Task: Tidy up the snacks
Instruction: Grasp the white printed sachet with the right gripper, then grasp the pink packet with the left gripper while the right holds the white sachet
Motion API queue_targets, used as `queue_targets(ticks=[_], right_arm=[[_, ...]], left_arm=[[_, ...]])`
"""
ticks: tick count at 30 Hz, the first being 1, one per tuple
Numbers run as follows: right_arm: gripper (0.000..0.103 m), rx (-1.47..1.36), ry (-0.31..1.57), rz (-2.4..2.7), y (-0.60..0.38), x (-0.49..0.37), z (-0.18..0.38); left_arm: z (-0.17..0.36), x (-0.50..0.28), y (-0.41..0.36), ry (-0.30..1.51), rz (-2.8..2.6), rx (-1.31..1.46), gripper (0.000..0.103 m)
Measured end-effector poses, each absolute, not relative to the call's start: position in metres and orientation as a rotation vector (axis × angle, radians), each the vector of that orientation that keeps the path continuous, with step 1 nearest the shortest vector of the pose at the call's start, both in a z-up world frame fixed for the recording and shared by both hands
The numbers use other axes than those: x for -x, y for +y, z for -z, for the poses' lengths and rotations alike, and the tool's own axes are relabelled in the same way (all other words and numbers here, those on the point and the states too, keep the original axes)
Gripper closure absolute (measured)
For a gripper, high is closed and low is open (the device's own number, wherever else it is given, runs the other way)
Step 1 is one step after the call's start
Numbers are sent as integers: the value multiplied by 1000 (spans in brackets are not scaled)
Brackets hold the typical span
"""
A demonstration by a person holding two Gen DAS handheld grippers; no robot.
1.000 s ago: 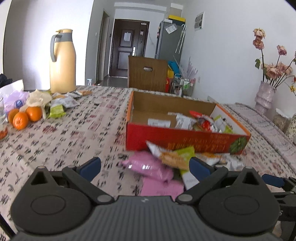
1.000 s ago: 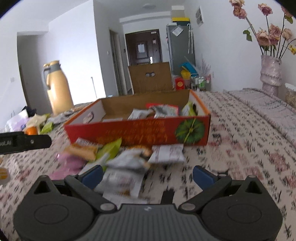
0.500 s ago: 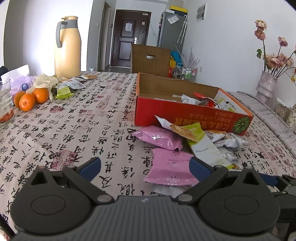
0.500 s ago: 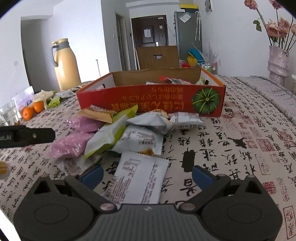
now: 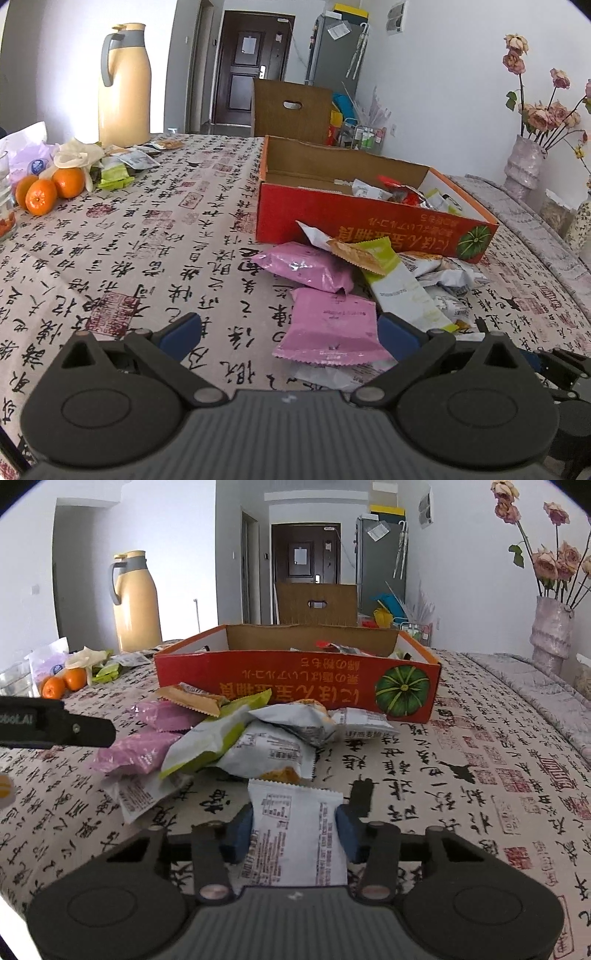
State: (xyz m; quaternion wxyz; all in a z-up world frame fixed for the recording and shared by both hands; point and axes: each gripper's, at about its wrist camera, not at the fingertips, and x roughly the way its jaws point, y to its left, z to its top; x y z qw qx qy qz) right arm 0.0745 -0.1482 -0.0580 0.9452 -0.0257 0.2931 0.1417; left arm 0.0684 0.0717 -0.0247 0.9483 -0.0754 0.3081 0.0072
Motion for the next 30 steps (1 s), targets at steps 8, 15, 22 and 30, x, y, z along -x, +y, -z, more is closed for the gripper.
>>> queue_targets(ticks=[8, 15, 22, 30], right_arm=[[57, 8, 581, -218, -174, -84, 54], [57, -1, 583, -178, -188, -98, 54], [57, -15, 559, -166, -191, -104, 52], [57, -28, 544, -183, -195, -104, 50]], left_arm=[[29, -93, 64, 684, 10, 139, 0], [37, -105, 58, 715, 1, 134, 0], [38, -112, 50, 730, 13, 103, 5], [44, -123, 39, 791, 25, 107, 34]])
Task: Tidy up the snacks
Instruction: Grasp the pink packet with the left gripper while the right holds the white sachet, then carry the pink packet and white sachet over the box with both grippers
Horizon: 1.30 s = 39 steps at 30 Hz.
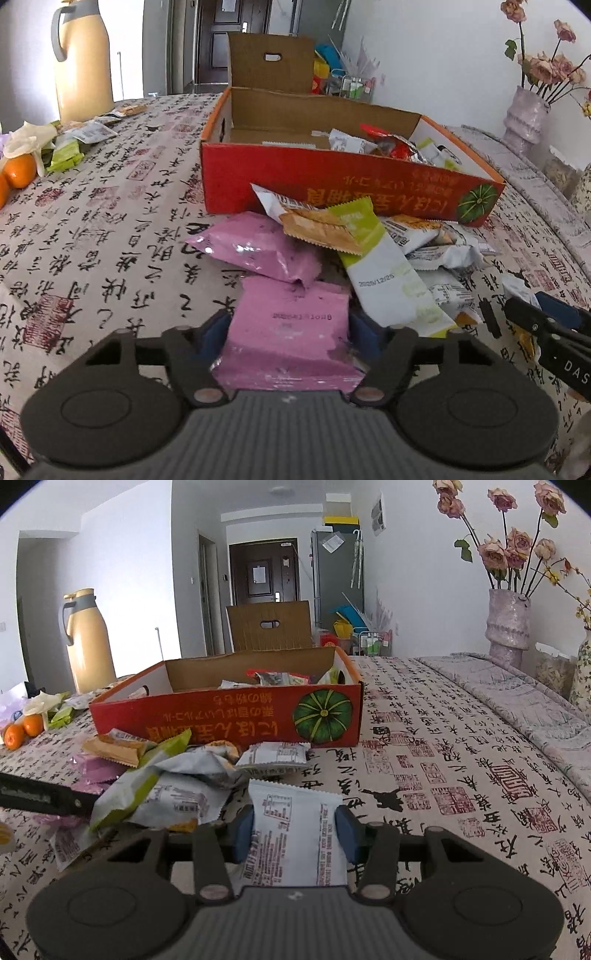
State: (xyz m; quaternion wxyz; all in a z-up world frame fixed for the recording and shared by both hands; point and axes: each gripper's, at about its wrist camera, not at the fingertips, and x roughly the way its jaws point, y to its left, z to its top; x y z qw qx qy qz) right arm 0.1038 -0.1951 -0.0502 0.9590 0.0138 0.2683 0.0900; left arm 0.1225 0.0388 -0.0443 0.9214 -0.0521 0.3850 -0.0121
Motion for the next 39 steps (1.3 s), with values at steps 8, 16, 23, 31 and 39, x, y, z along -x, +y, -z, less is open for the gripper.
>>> queue_targets(ticks=[8, 16, 23, 31, 39], right_arm=[[57, -49, 534, -198, -200, -99, 51], [57, -67, 520, -212, -205, -93, 50], [57, -67, 496, -217, -206, -91, 44], [57, -57, 455, -232, -201, -99, 31], [57, -47, 392, -254, -188, -121, 7]], left_arm=[[44, -118, 38, 779, 23, 128, 40], [28, -96, 36, 711, 19, 107, 40], [7, -83, 31, 614, 46, 87, 40], [-7, -91, 29, 568, 41, 90, 40], [-32, -116, 27, 505, 25, 80, 40]])
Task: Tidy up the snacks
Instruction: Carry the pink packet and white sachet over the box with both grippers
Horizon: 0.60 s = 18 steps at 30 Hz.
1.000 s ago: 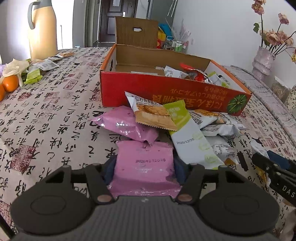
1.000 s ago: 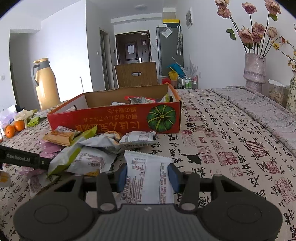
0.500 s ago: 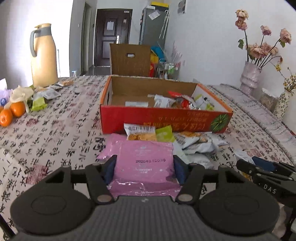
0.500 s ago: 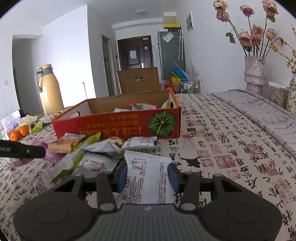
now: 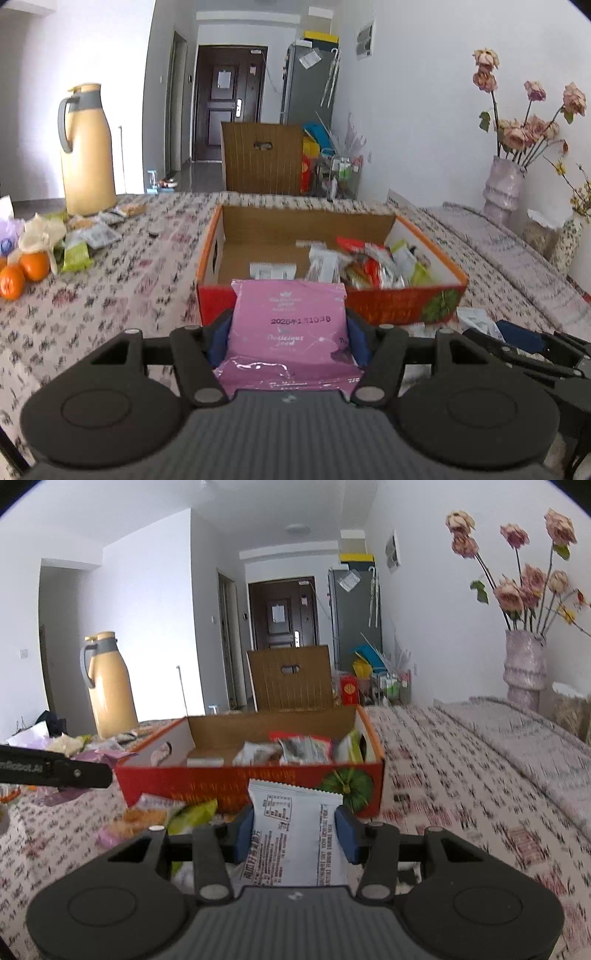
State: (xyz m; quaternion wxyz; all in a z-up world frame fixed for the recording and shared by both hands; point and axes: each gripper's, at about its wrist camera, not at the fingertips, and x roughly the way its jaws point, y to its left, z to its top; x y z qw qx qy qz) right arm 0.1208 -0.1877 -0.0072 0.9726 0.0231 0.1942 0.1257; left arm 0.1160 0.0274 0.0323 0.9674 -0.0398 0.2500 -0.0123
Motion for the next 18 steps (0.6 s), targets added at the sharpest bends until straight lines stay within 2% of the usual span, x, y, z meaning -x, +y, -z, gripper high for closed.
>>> queue_targets(ticks=[18], right_arm=[[57, 9, 264, -261, -159, -203, -44]], left_arm=[[-70, -197, 33, 429, -58, 110, 40]])
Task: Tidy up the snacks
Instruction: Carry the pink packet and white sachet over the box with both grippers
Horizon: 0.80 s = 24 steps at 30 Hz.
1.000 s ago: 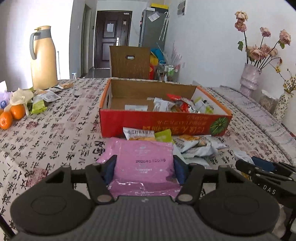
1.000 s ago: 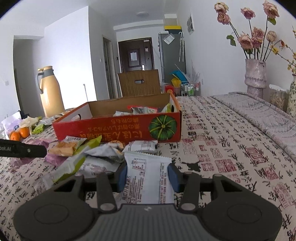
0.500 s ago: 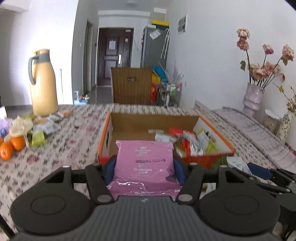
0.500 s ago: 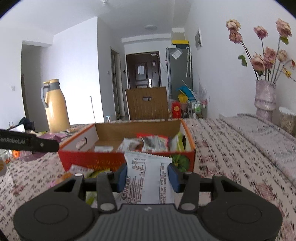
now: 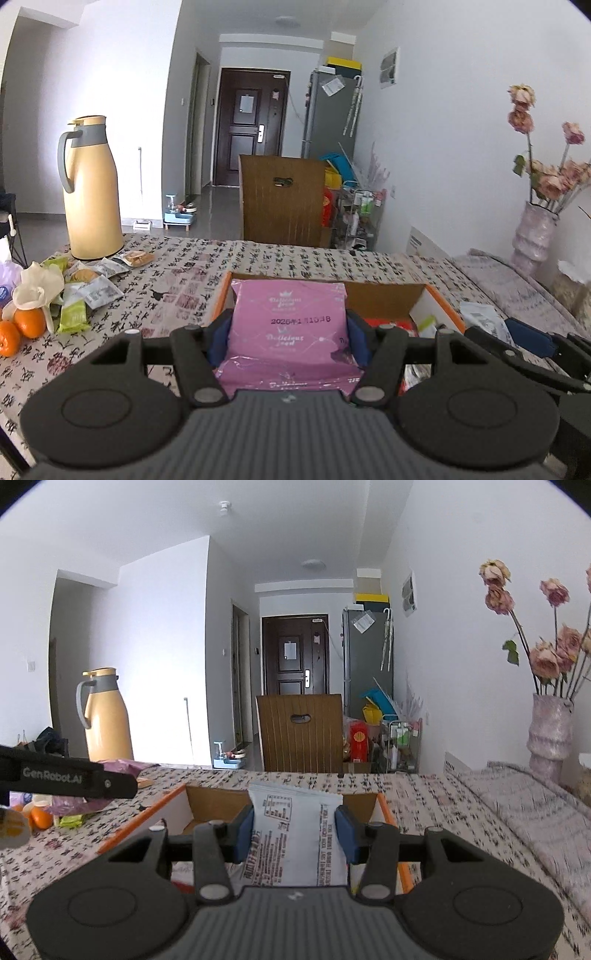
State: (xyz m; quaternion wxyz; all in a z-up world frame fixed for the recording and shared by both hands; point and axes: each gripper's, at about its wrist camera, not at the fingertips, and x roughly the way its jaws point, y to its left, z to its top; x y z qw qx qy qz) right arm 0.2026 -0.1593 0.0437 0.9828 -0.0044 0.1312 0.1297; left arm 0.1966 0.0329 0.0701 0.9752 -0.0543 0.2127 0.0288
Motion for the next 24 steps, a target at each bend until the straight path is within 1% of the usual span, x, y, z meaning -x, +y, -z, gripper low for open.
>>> queue_targets(ticks=[6, 11, 18, 24], right_arm=[[57, 12, 283, -241, -150, -239, -42], [57, 11, 328, -212, -144, -269, -26], [57, 5, 384, -212, -146, -283, -1], [57, 21, 411, -202, -144, -283, 7]], left_arm=[[-66, -228, 38, 439, -97, 125, 40], [-54, -250, 37, 433, -136, 111, 40], [-28, -267, 42, 471, -152, 94, 40], [-22, -265, 41, 479, -139, 88, 39]])
